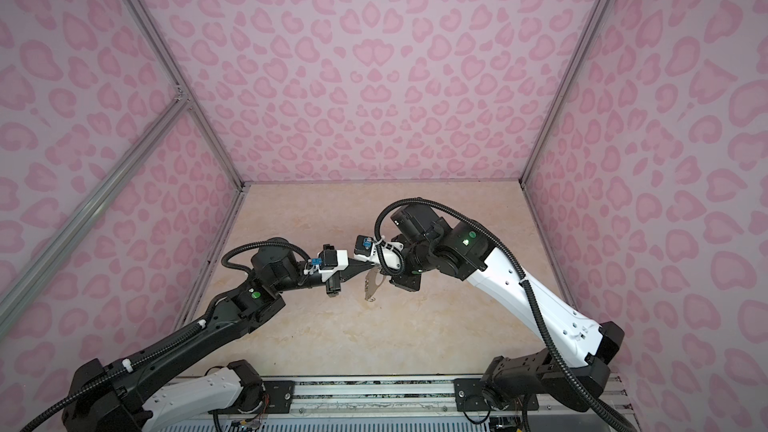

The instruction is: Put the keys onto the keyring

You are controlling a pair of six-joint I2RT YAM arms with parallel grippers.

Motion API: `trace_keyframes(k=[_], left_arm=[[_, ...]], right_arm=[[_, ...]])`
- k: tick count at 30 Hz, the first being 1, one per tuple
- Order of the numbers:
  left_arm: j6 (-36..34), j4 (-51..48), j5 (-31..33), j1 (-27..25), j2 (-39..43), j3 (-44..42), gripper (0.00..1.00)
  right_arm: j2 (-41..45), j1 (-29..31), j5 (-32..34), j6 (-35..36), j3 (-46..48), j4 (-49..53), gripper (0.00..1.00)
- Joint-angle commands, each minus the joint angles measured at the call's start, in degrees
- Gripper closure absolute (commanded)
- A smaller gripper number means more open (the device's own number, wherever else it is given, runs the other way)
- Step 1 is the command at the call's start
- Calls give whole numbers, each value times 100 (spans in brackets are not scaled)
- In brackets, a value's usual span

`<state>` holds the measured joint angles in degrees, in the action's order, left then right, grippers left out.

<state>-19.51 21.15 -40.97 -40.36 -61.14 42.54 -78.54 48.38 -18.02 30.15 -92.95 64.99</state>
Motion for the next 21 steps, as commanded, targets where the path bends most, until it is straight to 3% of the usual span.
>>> trace_keyframes(k=[1, 10, 21], left_arm=[[33, 314, 19, 6, 42, -44, 97], [52, 388, 84, 2, 76, -105, 97], [71, 399, 107, 16, 85, -102, 97]], right_arm=[[-85, 3, 25, -62, -104, 226, 100], [-152, -7, -70, -123, -224, 283, 100], [-286, -23, 339, -58, -403, 607, 100]])
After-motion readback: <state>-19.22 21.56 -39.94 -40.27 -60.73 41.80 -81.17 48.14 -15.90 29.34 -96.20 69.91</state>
